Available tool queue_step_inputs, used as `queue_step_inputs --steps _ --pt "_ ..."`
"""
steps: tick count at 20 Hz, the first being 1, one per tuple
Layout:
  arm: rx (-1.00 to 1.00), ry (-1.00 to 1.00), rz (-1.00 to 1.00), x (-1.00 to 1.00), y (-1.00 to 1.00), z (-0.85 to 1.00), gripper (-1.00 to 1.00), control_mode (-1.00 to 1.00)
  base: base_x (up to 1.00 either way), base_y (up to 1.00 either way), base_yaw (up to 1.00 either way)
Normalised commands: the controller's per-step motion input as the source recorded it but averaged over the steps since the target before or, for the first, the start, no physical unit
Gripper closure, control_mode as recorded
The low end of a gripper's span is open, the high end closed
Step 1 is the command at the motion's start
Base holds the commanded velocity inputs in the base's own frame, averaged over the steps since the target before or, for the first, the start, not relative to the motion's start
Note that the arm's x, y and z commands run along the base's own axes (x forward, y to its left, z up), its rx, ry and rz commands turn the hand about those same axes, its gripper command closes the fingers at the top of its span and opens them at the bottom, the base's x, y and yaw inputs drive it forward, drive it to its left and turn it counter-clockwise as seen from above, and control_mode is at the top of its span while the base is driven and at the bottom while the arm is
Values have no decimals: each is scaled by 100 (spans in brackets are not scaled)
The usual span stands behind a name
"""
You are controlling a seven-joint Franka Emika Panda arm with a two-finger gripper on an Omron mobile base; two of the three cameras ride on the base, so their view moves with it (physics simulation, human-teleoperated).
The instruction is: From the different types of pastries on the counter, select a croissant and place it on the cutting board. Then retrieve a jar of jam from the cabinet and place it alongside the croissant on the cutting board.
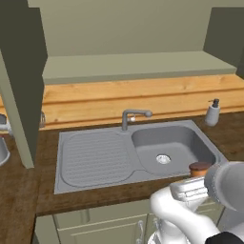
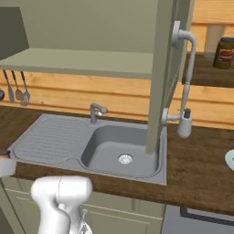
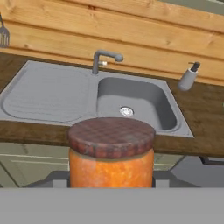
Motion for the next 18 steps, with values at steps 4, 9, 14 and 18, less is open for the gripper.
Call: queue_step_inputs --steps 4,9,14,18 --pt "0 0 0 0 0 0 100 100 -34 -47 0" --pt "0 0 0 0 0 0 100 100 -5 -77 0" --pt "0 0 0 0 0 0 100 100 -87 -49 -14" --pt "0 0 0 0 0 0 100 100 -44 -44 -10"
